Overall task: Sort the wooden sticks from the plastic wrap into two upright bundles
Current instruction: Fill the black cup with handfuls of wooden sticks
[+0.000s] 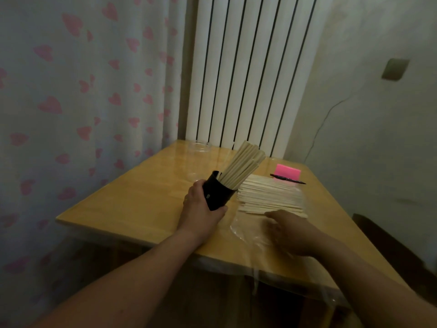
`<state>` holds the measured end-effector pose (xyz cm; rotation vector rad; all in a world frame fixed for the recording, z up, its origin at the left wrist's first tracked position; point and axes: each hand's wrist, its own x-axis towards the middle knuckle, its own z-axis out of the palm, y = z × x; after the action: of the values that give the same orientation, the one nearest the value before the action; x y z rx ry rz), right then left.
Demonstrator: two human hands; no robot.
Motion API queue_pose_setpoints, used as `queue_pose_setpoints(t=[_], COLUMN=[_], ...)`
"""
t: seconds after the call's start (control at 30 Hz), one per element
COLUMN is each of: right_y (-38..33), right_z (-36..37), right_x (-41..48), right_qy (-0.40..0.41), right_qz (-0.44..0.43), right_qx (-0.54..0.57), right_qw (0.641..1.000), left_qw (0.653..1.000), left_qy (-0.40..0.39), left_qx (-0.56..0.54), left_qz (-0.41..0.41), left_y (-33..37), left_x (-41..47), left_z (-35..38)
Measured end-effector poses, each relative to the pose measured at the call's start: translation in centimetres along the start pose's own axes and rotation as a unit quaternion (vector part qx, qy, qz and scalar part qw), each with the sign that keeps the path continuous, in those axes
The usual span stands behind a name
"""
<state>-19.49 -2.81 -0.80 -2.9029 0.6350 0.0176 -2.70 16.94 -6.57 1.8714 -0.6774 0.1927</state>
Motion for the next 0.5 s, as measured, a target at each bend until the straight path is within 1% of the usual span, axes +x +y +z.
queue_pose_setpoints(t=[0.13, 0.27, 0.33, 0.5], right_y=[1.1, 1.3, 0.7, -1.0], right_z=[1.0, -0.1, -0.7, -1.8], right_x=[3.9, 7.7, 8.7, 8.5], right_qy=[0.046, 0.000, -0.029, -0.049], right_qz=[0.015, 0.015, 0.009, 0.007], right_qx=[-0.116, -0.242, -0.270, -0.285], right_qw=[0.992, 0.970, 0.962, 0.957], left_qw=[1.000, 1.000, 1.000, 1.000], left_qy=[-0.003, 0.006, 0.006, 0.004], left_qx=[-0.003, 0.001, 0.000, -0.004], left_qz=[0.003, 0.007, 0.008, 0.008], left_y=[-0.4, -0.5, -0.6, -0.5], left_x=[0.1, 0.1, 0.1, 0.1], left_z=[0.1, 0.3, 0.3, 0.3])
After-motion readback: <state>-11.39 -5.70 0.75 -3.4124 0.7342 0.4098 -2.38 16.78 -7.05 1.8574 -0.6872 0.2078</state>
